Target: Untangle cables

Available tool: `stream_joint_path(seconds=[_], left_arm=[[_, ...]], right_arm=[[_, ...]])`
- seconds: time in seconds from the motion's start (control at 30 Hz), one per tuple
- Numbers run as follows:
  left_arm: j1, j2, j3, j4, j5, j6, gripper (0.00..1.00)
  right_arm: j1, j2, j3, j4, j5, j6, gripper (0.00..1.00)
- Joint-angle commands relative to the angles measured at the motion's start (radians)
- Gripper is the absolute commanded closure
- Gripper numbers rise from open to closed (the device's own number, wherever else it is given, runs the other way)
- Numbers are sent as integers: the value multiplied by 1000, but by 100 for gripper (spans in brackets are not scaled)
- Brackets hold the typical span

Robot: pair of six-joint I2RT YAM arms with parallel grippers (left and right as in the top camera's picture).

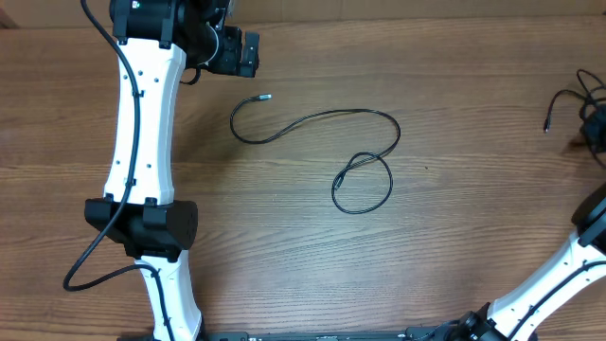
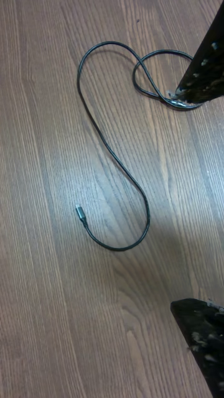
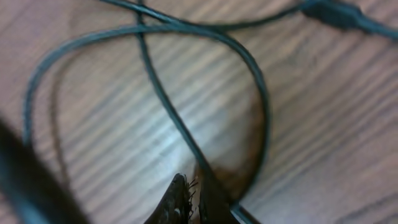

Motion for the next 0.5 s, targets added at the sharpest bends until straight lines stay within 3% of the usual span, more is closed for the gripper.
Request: stream_joint_path(seconds=[0.0,0.47], left_arm=[[-8,-30,18,-8,19,16,0],[-8,-30,18,-18,18,23,0]], right_arm=[[-19,-1,-9,-9,34,-1,94],[-169,-2,-2,-56,199,32,96]])
